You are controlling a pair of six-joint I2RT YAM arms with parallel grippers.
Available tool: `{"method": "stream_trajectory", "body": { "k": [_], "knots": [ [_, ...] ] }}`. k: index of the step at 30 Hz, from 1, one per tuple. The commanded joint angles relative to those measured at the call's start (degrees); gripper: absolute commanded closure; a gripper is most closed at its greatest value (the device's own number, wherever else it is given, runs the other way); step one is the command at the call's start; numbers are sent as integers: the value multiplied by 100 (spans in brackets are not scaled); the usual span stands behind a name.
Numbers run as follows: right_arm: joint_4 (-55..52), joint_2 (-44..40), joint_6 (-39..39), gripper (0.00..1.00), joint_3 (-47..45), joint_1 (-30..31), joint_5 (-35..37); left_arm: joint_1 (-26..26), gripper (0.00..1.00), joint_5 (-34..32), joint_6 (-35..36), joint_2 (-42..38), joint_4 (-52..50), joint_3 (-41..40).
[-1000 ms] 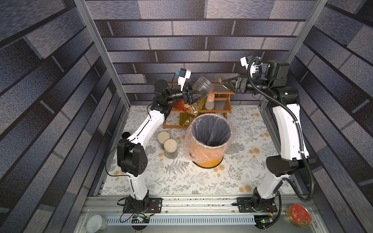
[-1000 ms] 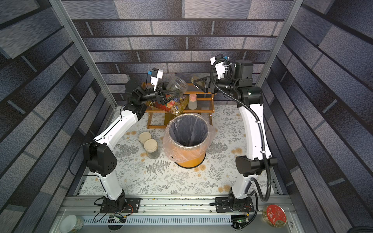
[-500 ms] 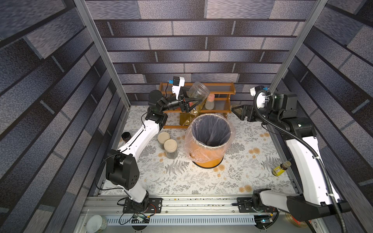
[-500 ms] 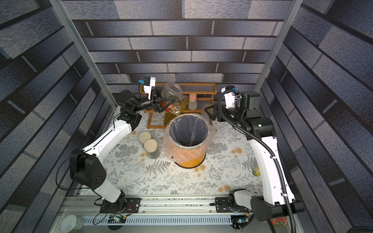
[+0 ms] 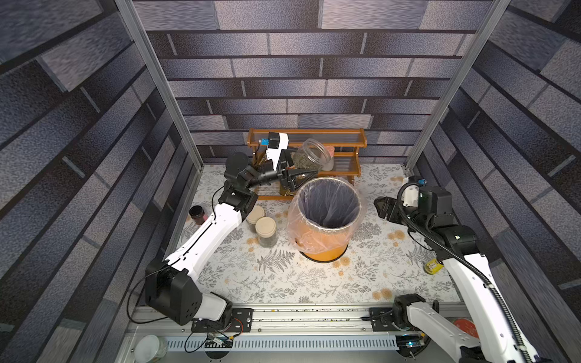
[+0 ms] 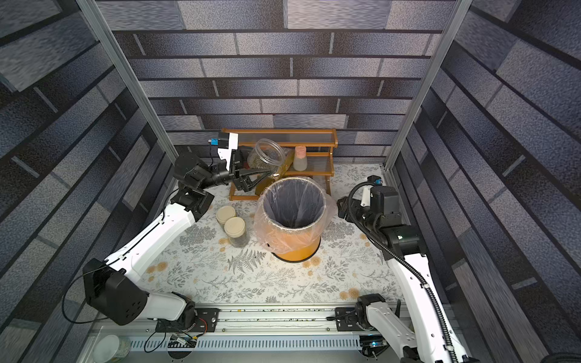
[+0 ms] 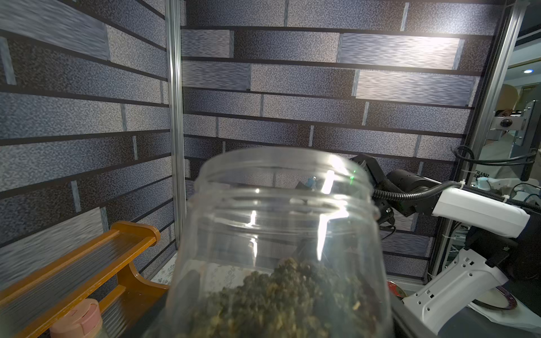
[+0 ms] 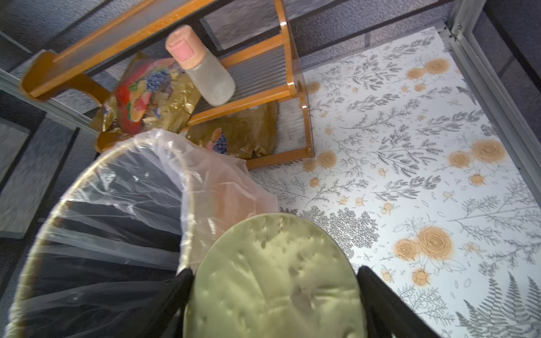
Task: Empty moldy tea leaves from jars
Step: Place the lid at the center of the board.
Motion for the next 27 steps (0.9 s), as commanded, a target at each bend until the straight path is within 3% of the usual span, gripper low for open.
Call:
{"method": "stream_trajectory", "body": {
  "k": [1, 14, 27],
  "knots": [
    [443, -137, 384, 35, -529, -3, 594, -48, 68, -195, 284, -345, -197, -72],
    [2208, 243, 947, 35, -2370, -4, 1208, -172, 67, -817, 903, -1030, -1269, -346],
    [3421, 1549, 1004, 32, -2868, -1, 1458, -268, 66, -1216, 1302, -1672, -2113, -637]
  ]
}}
